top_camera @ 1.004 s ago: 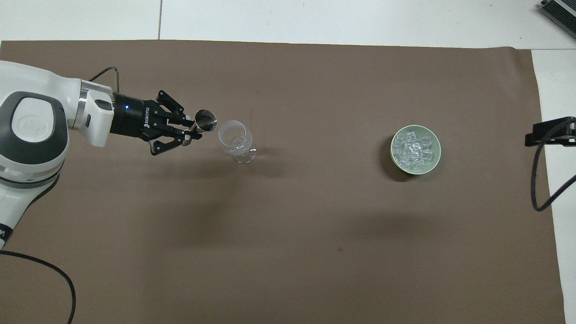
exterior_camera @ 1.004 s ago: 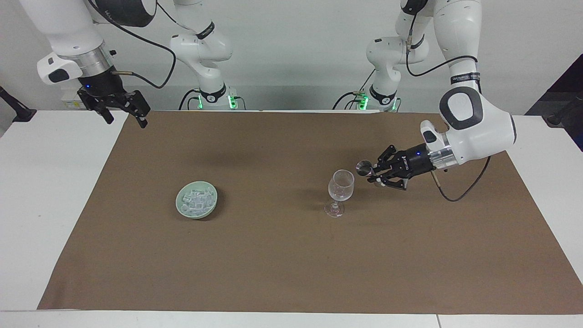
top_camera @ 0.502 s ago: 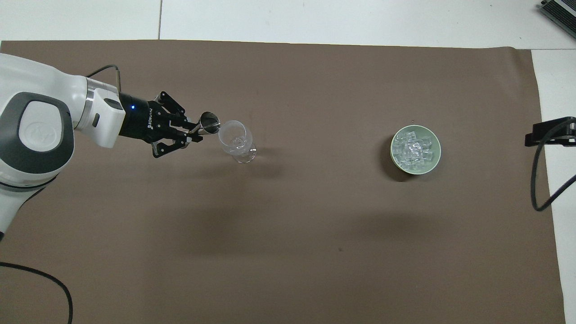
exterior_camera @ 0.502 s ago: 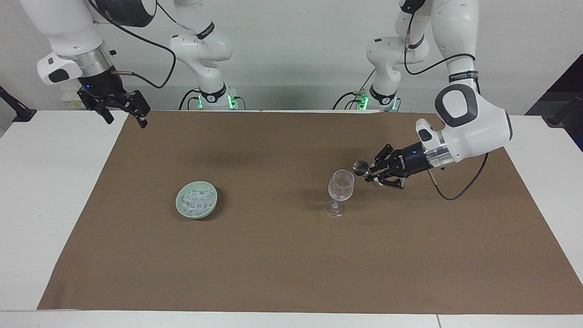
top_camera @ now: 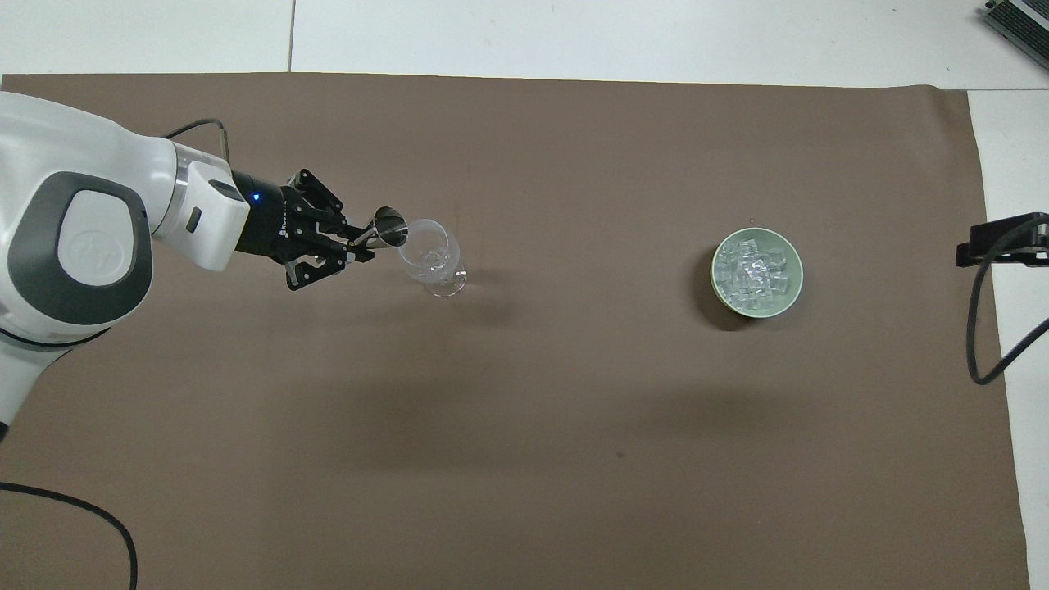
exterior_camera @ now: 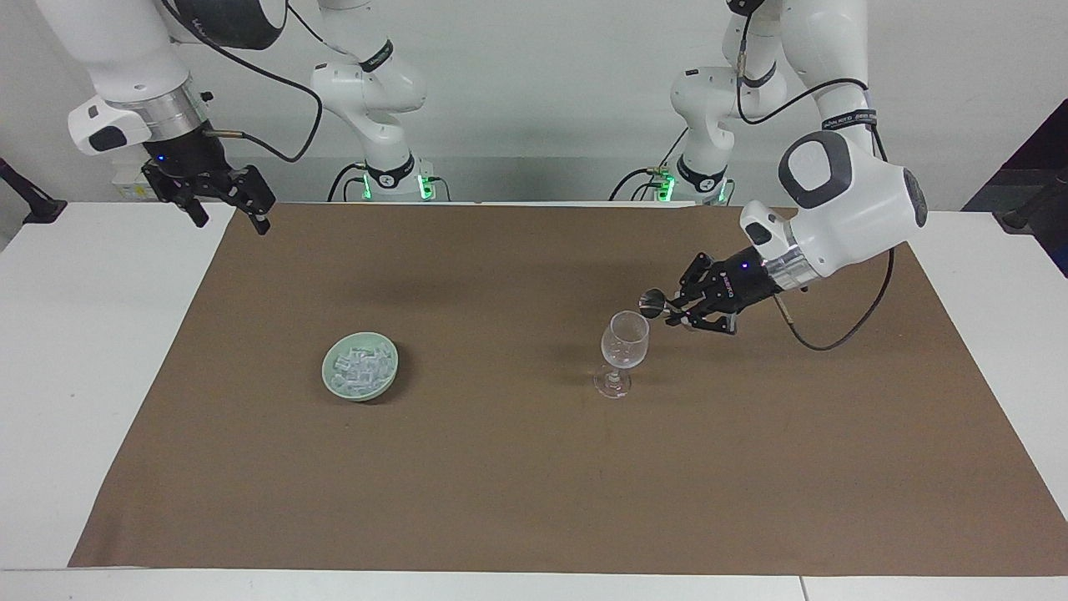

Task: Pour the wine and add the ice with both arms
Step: 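Tilt the jigger cup over the glass with the left gripper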

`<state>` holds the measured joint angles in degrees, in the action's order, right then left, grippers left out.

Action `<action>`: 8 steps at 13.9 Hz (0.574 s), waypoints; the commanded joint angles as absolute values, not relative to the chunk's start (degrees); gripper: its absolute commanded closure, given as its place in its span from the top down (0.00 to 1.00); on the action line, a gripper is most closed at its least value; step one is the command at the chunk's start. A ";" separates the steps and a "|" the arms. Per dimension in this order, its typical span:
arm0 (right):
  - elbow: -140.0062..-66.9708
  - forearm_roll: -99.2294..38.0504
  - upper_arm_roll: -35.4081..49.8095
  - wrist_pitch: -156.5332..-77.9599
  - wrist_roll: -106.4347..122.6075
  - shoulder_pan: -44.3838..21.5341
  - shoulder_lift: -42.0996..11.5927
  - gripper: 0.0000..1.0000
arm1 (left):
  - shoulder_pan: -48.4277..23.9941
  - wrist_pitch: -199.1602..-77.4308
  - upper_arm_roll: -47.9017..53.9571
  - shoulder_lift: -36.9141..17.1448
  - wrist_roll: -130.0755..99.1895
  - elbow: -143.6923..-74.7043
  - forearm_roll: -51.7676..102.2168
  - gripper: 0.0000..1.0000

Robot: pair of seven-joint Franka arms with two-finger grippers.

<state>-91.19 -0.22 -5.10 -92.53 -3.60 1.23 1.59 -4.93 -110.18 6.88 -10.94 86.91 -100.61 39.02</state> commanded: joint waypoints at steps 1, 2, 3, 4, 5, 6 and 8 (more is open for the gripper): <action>-91.93 -0.26 -4.57 -93.25 -2.46 2.02 2.02 1.00 | -6.50 -111.09 5.89 -9.76 82.37 -100.55 35.00 0.05; -91.93 -0.18 -4.57 -93.25 -2.46 2.02 2.02 1.00 | -6.50 -111.27 5.98 -9.76 81.14 -100.11 34.11 0.05; -91.93 -0.26 -4.57 -93.25 -2.46 2.02 2.02 1.00 | -6.59 -111.27 5.89 -9.84 80.43 -100.11 34.01 0.05; -91.93 -0.26 -4.57 -93.25 -2.46 2.02 2.02 1.00 | -6.68 -111.27 5.89 -9.84 80.07 -100.11 33.93 0.05; -91.93 -0.18 -4.57 -93.16 -2.46 2.02 2.02 1.00 | -7.11 -111.27 5.89 -9.84 79.63 -100.11 33.93 0.05; -91.93 -0.26 -4.57 -93.25 -2.46 2.02 2.02 1.00 | -7.47 -111.36 5.89 -9.84 79.19 -100.11 33.49 0.05; -91.93 -0.18 -4.57 -93.25 -2.46 2.02 2.02 1.00 | -8.17 -111.36 5.89 -9.84 78.66 -100.11 33.05 0.05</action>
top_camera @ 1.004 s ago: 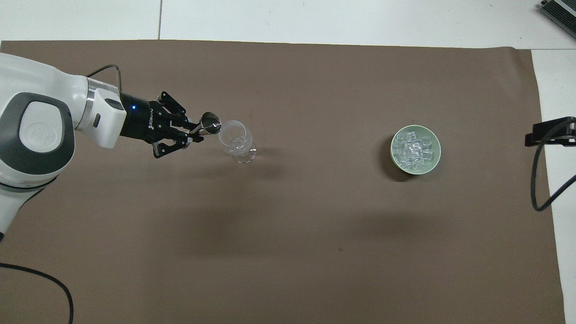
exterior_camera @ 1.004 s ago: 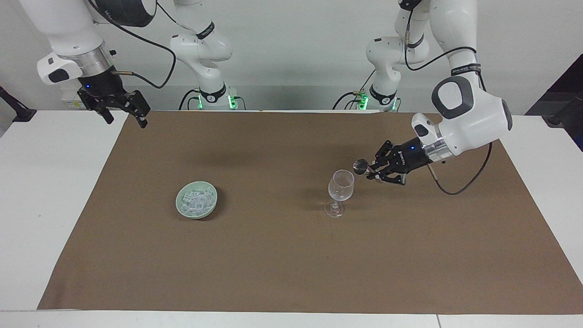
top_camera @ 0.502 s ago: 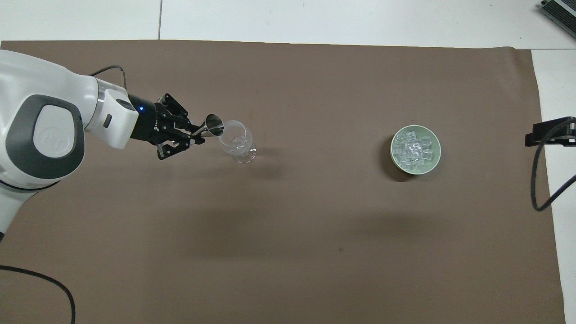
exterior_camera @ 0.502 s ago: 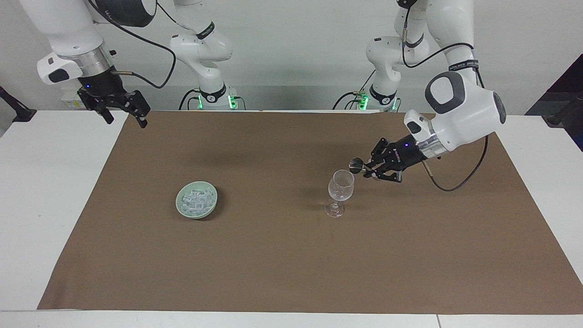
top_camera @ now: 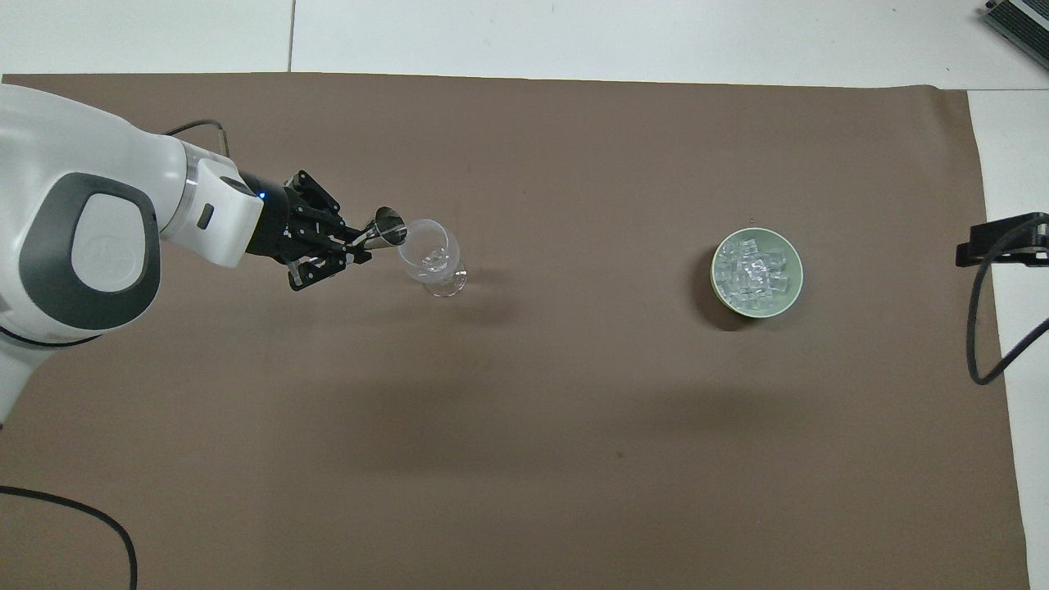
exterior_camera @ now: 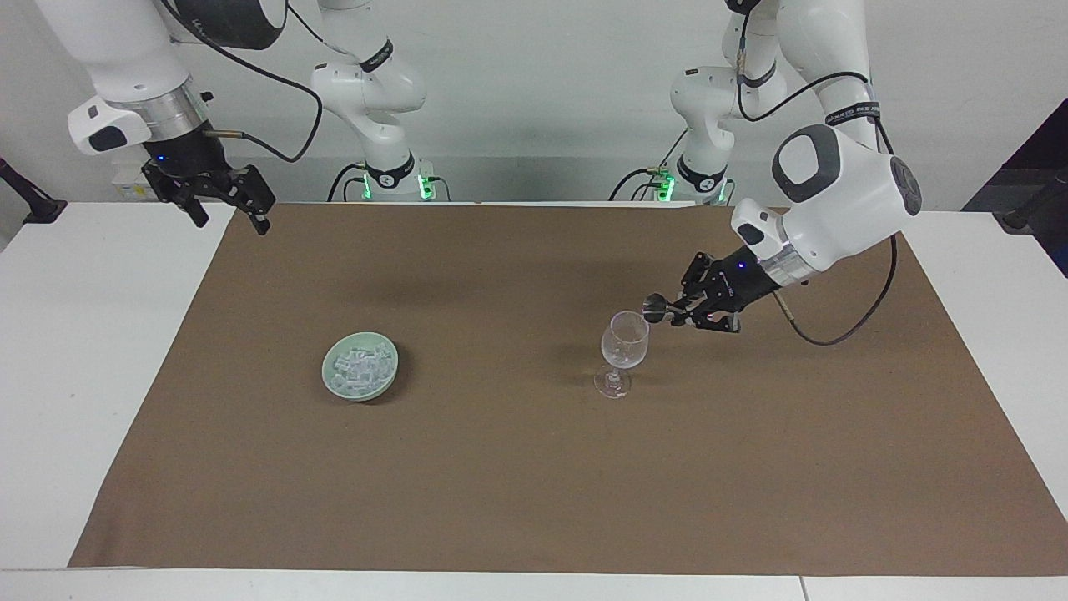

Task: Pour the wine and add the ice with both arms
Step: 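Tilt the jigger cup over the glass with the left gripper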

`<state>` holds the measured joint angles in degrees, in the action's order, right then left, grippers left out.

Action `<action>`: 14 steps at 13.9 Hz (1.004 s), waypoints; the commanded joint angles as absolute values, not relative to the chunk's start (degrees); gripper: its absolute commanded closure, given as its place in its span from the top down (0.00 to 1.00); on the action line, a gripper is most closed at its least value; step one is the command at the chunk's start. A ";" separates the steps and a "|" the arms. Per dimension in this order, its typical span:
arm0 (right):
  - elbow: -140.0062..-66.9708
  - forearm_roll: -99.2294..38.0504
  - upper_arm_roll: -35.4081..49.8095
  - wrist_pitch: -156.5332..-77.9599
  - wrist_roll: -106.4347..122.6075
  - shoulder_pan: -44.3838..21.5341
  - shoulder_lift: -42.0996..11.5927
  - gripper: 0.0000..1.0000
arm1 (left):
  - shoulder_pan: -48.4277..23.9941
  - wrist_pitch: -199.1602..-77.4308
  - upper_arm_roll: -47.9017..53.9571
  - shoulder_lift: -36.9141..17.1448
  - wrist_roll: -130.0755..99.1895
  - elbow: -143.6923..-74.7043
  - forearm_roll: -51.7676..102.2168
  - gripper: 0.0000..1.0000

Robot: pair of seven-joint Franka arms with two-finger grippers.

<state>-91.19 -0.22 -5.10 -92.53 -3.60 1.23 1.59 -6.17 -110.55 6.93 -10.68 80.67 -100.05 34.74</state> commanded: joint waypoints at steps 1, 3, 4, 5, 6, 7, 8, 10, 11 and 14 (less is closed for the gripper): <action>-91.93 -0.26 -4.57 -93.25 -2.46 2.02 2.02 1.00 | -8.61 -111.36 5.80 -9.84 77.62 -100.02 32.18 0.05; -91.93 -0.26 -4.57 -93.25 -2.46 2.02 2.02 1.00 | -9.05 -111.36 5.80 -9.67 75.77 -99.93 29.98 0.05; -91.93 -0.26 -4.57 -93.25 -2.46 2.02 2.02 1.00 | -9.49 -111.36 5.80 -9.67 75.50 -99.93 29.80 0.05; -91.85 -0.18 -4.57 -93.25 -2.46 2.02 2.02 1.00 | -9.49 -111.36 5.80 -9.67 75.50 -99.93 29.79 0.05; -91.93 -0.26 -4.57 -93.25 -2.46 2.02 2.02 1.00 | -9.58 -111.36 5.71 -9.67 75.41 -99.76 29.10 0.05; -91.93 -0.26 -4.57 -93.25 -2.46 2.02 2.02 1.00 | -9.58 -111.27 5.80 -9.67 74.89 -99.23 27.87 0.05; -91.93 -0.26 -4.57 -93.25 -2.46 2.02 2.02 1.00 | -9.58 -111.27 5.80 -9.67 73.84 -98.88 27.25 0.05; -91.93 -0.26 -4.57 -93.16 -2.46 2.02 2.02 1.00 | -9.58 -111.01 5.89 -9.75 73.56 -98.09 27.07 0.04; -91.93 -0.26 -4.57 -93.25 -2.46 2.02 2.02 1.00 | -9.58 -111.09 5.89 -9.84 73.56 -98.00 27.07 0.04; -91.93 -0.26 -4.57 -93.25 -2.46 2.02 2.02 1.00 | -9.58 -111.18 5.89 -9.84 72.78 -97.82 26.02 0.04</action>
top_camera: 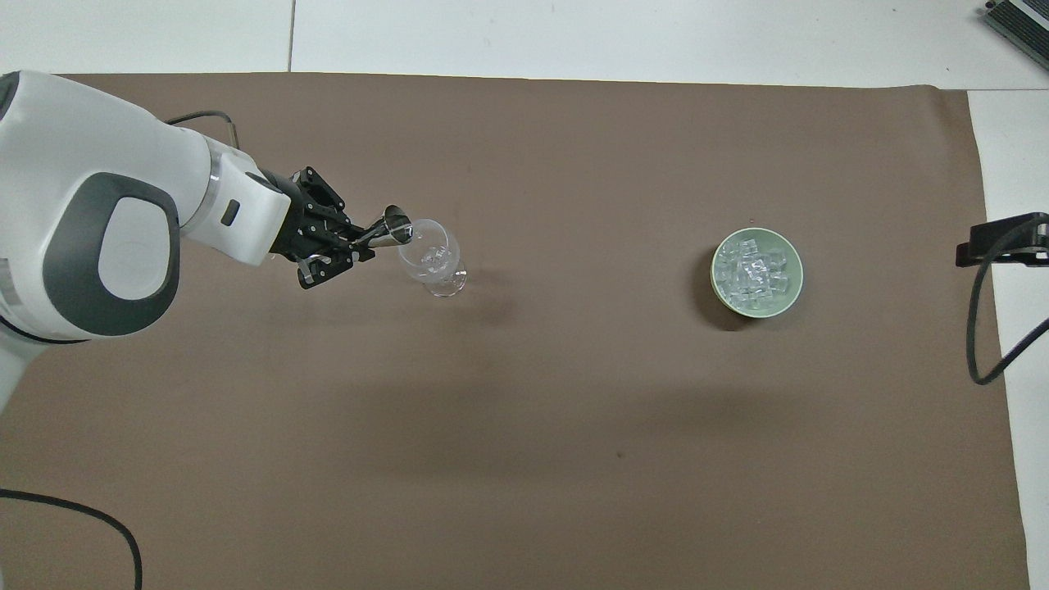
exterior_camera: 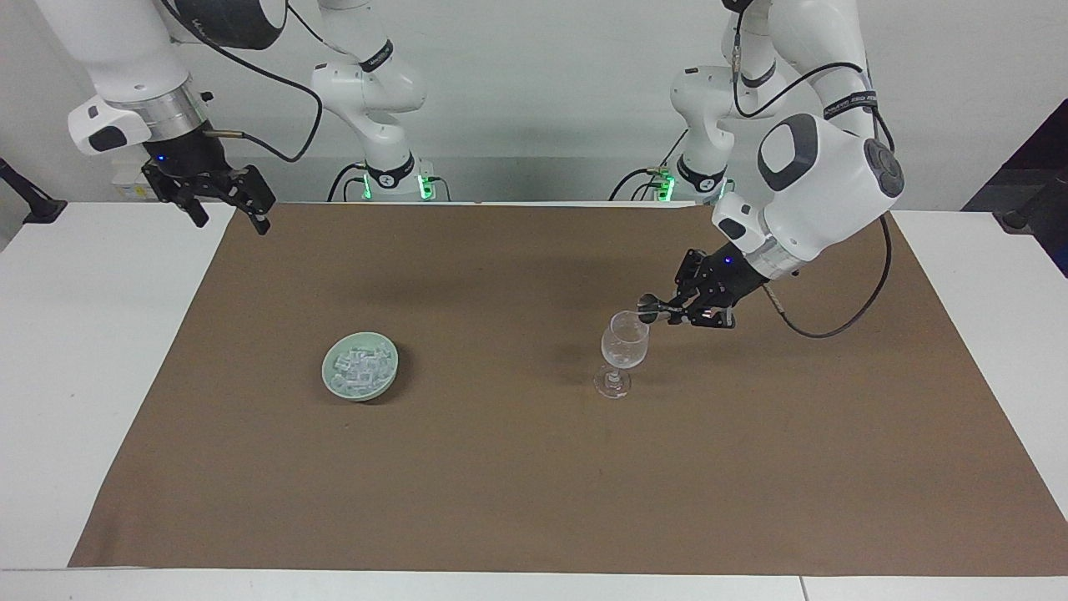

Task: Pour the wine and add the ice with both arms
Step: 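Tilt the jigger cup over the glass with the left gripper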

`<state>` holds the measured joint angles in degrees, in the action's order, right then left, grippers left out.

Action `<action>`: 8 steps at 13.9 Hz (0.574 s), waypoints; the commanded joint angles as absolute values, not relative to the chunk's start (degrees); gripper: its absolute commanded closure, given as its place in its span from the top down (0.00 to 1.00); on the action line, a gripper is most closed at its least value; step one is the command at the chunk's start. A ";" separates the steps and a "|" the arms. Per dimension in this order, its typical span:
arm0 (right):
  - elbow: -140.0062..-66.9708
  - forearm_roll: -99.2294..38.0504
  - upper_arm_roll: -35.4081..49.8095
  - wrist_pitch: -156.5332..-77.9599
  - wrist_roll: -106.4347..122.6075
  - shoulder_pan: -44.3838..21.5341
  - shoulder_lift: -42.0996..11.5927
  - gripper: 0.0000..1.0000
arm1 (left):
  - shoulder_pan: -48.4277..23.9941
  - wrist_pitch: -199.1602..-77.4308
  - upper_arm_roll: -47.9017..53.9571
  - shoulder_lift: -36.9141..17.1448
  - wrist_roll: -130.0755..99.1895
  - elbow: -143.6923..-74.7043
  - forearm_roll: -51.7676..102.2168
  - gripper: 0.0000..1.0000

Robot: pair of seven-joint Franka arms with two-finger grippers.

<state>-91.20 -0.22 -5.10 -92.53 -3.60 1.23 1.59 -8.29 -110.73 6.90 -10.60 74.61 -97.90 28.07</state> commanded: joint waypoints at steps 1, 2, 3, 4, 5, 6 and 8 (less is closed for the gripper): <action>-91.93 -0.26 -4.57 -93.25 -2.46 2.02 2.02 1.00 | -9.84 -111.09 5.98 -9.76 71.03 -97.47 24.19 0.04; -91.93 -0.26 -4.57 -93.25 -2.46 2.02 2.02 1.00 | -10.63 -110.92 5.98 -9.76 69.71 -97.30 22.34 0.04; -91.93 -0.26 -4.57 -93.25 -2.46 2.02 2.02 1.00 | -10.81 -111.00 5.98 -9.76 69.18 -97.21 21.28 0.04; -91.93 -0.18 -4.57 -93.25 -2.46 2.02 2.02 1.00 | -11.07 -111.09 5.98 -9.76 68.65 -97.21 21.18 0.04; -91.93 -0.26 -4.57 -93.25 -2.46 2.02 2.02 1.00 | -11.77 -111.18 5.98 -9.76 68.38 -97.21 21.09 0.04; -91.93 -0.26 -4.57 -93.25 -2.46 2.02 2.02 1.00 | -11.86 -111.27 5.89 -9.76 68.38 -97.21 21.01 0.04; -91.93 -0.18 -4.57 -93.16 -2.46 2.02 2.02 1.00 | -12.74 -111.18 5.89 -9.76 66.37 -96.60 18.65 0.04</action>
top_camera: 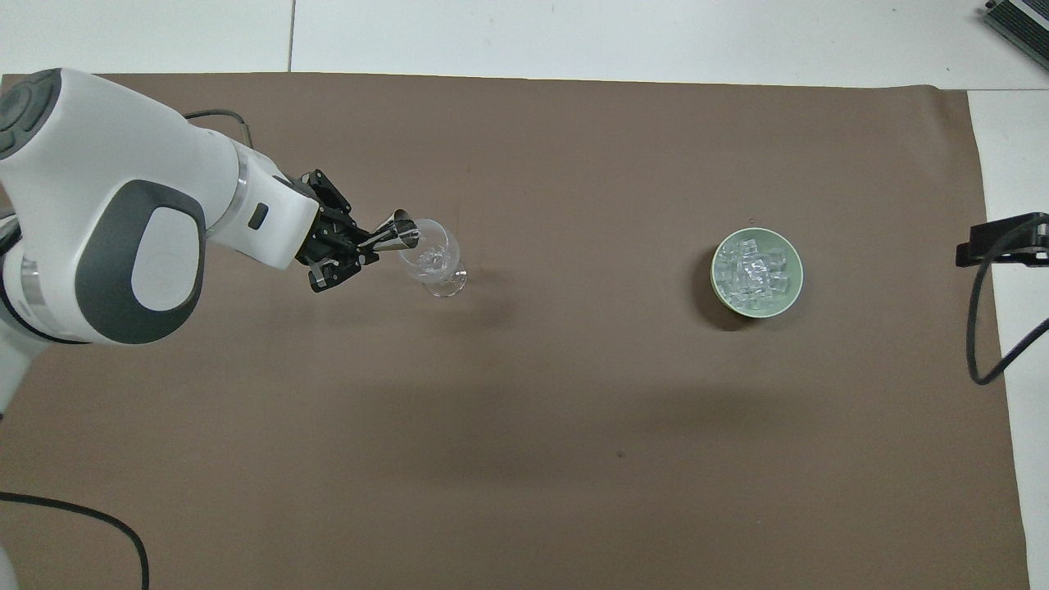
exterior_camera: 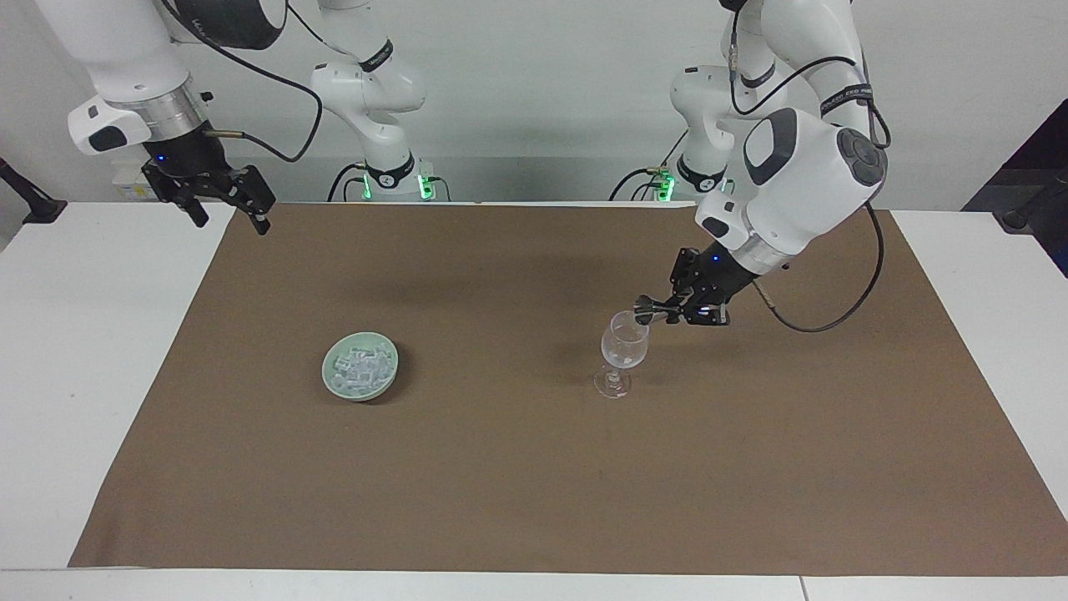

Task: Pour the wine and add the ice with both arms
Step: 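Tilt the jigger cup over the glass with the left gripper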

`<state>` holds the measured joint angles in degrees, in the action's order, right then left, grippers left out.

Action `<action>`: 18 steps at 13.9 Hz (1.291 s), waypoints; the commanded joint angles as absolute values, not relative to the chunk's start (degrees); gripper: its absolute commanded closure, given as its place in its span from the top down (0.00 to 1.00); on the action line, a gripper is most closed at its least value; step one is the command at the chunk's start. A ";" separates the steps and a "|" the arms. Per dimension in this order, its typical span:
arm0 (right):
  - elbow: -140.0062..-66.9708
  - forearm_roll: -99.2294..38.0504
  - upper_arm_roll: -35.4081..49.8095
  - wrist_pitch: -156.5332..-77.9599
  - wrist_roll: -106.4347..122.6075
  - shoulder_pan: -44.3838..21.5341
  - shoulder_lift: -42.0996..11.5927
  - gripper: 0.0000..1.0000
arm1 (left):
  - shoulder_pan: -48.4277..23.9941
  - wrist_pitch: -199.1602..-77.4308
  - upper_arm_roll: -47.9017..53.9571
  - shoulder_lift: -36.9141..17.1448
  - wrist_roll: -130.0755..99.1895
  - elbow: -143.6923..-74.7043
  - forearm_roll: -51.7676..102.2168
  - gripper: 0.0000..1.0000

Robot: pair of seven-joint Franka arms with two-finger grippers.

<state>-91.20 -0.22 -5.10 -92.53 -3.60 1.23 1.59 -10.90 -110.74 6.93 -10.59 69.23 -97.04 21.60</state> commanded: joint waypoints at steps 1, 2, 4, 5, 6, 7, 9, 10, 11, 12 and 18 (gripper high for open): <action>-91.93 -0.26 -4.57 -93.25 -2.46 2.02 2.02 1.00 | -12.92 -110.83 5.89 -9.76 64.27 -96.07 17.07 0.04; -91.85 -0.18 -4.57 -93.25 -2.46 2.02 2.02 1.00 | -13.27 -110.57 5.89 -9.76 63.20 -95.72 16.62 0.04; -91.93 -0.26 -4.57 -93.25 -2.46 2.02 2.02 1.00 | -13.97 -110.57 5.80 -9.76 62.32 -95.63 15.13 0.04; -91.93 -0.26 -4.57 -93.25 -2.46 2.02 2.02 1.00 | -14.06 -110.57 5.89 -9.76 60.84 -95.62 13.81 0.04; -91.93 -0.26 -4.57 -93.16 -2.46 2.02 2.02 1.00 | -14.58 -110.48 5.89 -9.67 59.43 -95.54 12.23 0.04; -91.93 -0.26 -4.57 -93.16 -2.46 2.02 2.02 1.00 | -15.20 -110.39 5.80 -9.67 58.72 -95.54 11.43 0.04; -91.85 -0.26 -4.57 -93.25 -2.46 2.02 2.02 1.00 | -15.64 -110.39 5.80 -9.67 57.58 -95.36 9.33 0.04; -91.93 -0.26 -4.57 -93.25 -2.46 2.02 2.02 1.00 | -16.08 -110.22 5.80 -9.75 56.18 -94.75 7.84 0.04; -91.93 -0.26 -4.57 -93.25 -2.46 2.02 2.02 1.00 | -16.17 -110.04 5.89 -9.76 55.21 -94.31 6.08 0.04; -91.93 -0.18 -4.57 -93.16 -2.46 2.02 2.02 1.00 | -16.26 -109.43 5.98 -9.76 54.33 -93.78 4.41 0.04; -91.93 -0.26 -4.57 -93.25 -2.46 2.02 2.02 1.00 | -18.80 -106.00 6.06 -10.02 48.18 -91.67 -1.92 0.04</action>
